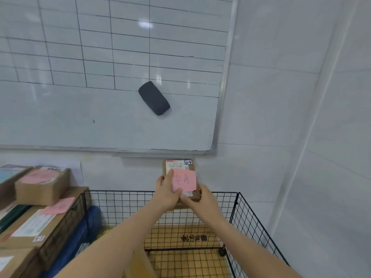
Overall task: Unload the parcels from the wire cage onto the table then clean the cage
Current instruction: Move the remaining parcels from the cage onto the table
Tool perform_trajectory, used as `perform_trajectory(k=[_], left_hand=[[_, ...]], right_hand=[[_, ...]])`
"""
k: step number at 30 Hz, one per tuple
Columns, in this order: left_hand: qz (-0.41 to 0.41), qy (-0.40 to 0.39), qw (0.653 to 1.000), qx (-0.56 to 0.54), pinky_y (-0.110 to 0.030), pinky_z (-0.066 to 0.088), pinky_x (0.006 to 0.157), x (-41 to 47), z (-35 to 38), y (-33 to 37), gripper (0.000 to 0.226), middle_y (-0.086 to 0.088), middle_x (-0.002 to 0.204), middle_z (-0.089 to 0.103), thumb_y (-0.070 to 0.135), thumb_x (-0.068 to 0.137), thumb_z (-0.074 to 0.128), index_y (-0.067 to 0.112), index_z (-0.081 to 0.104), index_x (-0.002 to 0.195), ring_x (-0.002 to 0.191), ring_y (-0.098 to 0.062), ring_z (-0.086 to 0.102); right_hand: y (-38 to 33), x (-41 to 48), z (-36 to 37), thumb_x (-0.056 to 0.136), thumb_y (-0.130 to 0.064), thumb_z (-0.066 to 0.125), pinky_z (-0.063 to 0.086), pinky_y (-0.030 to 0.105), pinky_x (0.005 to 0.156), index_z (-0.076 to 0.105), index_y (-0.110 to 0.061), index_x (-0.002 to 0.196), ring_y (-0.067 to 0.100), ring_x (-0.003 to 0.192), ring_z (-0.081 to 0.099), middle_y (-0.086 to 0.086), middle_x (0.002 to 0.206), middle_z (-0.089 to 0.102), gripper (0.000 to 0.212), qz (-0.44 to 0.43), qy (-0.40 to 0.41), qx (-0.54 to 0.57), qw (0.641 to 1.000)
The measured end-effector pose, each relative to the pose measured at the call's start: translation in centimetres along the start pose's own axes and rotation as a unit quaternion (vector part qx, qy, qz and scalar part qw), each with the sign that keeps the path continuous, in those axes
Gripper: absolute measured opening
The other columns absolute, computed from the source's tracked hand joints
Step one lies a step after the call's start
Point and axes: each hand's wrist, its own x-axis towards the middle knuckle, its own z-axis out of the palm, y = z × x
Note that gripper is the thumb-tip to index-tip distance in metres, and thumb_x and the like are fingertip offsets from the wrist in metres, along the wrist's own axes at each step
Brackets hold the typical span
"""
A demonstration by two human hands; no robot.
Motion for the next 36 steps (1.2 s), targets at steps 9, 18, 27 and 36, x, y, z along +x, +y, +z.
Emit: perform_trajectory(k=[9,18,27,36], left_hand=[[-0.034,0.077,0.996,0.029,-0.022,0.049,0.068,0.1,-0.9,0.3,0.057,-0.012,0.135,0.045,0.033,0.096,0.05,0.031,0.028,0.148,0.088,-0.017,0.055],[-0.037,0.081,0.993,0.08,-0.026,0.054,0.083,-0.4,-1.4,1.1,0.062,-0.006,0.146,0.043,0.039,0.093,0.055,0.028,0.028,0.148,0.101,-0.019,0.058],[-0.048,0.114,0.991,0.043,-0.021,0.045,0.061,-0.2,-0.5,0.8,0.064,-0.011,0.146,0.043,0.033,0.089,0.063,0.028,0.035,0.146,0.096,-0.025,0.059],[-0.056,0.116,0.992,-0.006,-0.015,0.041,0.049,-1.2,-0.2,1.2,0.064,-0.01,0.145,0.043,0.026,0.09,0.063,0.028,0.033,0.146,0.083,-0.014,0.051]], right_hand=[[0.1,0.2,-2.3,0.075,-0.038,0.077,0.027,0.031,0.114,0.02,-0.015,0.148,0.019,0.137,0.033,0.001,0.148,0.036,0.095,-0.059,-0.018,-0.261,0.963],[0.5,0.4,-3.2,0.081,-0.036,0.073,0.02,0.034,0.118,0.011,-0.011,0.152,0.023,0.142,0.026,0.007,0.155,0.026,0.097,-0.06,-0.039,-0.323,0.944],[0.9,0.3,-3.8,0.084,-0.032,0.071,0.016,0.035,0.119,0.007,-0.011,0.153,0.024,0.144,0.02,0.008,0.157,0.021,0.097,-0.043,-0.055,-0.305,0.95],[1.0,0.1,-3.9,0.081,-0.036,0.074,0.022,0.034,0.117,0.008,-0.012,0.152,0.023,0.141,0.027,0.007,0.153,0.029,0.1,-0.048,-0.059,-0.283,0.956]])
